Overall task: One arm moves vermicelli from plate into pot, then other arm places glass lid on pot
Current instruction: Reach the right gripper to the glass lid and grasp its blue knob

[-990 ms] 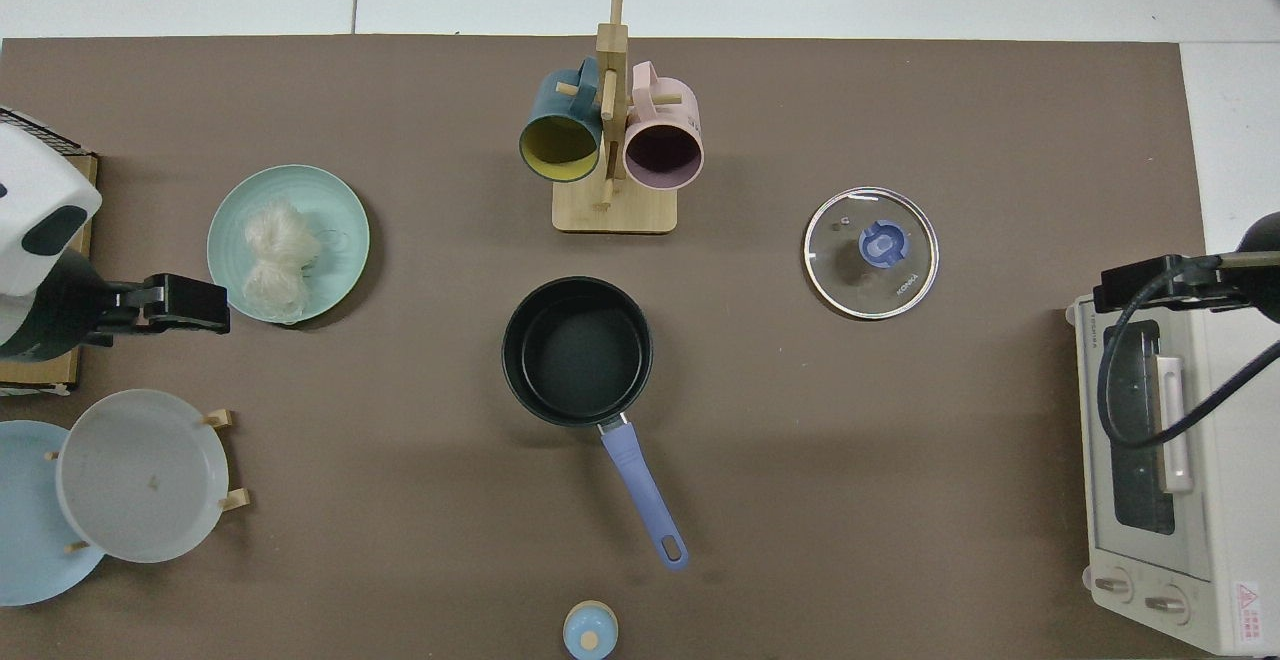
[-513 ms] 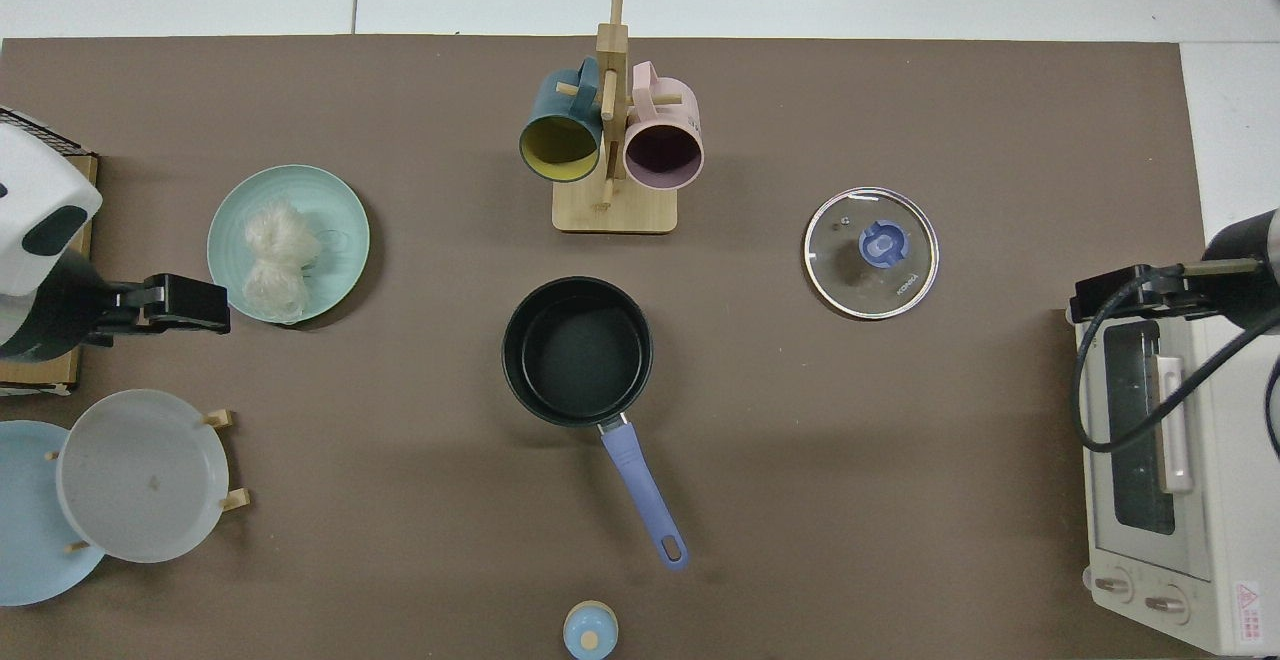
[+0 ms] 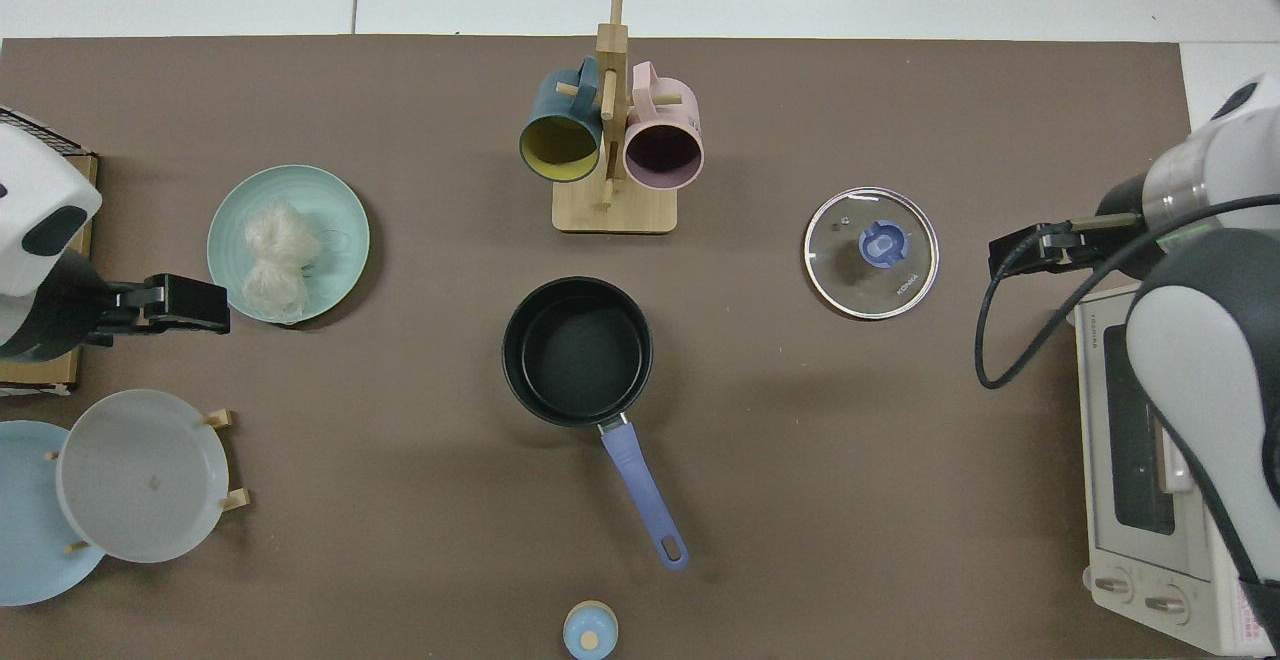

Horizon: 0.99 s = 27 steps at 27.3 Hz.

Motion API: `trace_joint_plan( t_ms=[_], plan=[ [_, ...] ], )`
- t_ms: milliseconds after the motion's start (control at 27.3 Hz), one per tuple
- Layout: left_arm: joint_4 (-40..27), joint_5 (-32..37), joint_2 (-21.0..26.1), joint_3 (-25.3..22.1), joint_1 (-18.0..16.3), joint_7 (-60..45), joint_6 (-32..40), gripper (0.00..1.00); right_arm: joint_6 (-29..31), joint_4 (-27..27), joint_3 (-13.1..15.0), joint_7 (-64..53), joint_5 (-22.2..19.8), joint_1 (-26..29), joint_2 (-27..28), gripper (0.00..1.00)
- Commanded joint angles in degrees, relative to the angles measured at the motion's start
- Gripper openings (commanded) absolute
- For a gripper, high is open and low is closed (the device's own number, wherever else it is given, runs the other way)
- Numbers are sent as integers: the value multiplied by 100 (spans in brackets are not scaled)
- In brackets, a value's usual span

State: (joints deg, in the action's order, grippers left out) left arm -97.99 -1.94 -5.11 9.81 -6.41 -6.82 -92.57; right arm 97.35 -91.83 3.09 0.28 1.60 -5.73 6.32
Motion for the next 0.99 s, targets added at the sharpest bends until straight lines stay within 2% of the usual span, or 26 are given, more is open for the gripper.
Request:
trace_joint_plan(
  t_ms=[0, 110, 257, 403, 550, 660, 843, 953],
  plan=[
    [8, -52, -60, -32, 17, 41, 99, 100, -23, 850, -2, -151, 147, 20, 826, 100],
    [-35, -52, -86, -67, 9, 75, 99, 100, 135, 991, -168, -116, 121, 81, 1107, 100],
    [-123, -52, 80, -102, -61, 338, -409, 100, 486, 974, -335, 94, 69, 177, 1344, 100],
    [-150, -61, 554, -146, -299, 586, -981, 100, 776, 974, -564, 340, 7, 266, 1600, 100],
    [-124, -61, 1081, -164, -492, 603, -1640, 100, 1119, 956, -582, 367, -28, 266, 1863, 100],
    [-115, -123, 1302, -173, -580, 524, -2080, 100, 1321, 956, -582, 367, -72, 283, 2030, 100],
    [-1, -79, 1872, -164, -545, 182, -2633, 100, 1725, 869, -731, 455, -379, 336, 2241, 100],
    [17, -35, 2189, -155, -501, -99, -2976, 100, 1945, 571, -941, 709, -573, 423, 2250, 100]
  ],
)
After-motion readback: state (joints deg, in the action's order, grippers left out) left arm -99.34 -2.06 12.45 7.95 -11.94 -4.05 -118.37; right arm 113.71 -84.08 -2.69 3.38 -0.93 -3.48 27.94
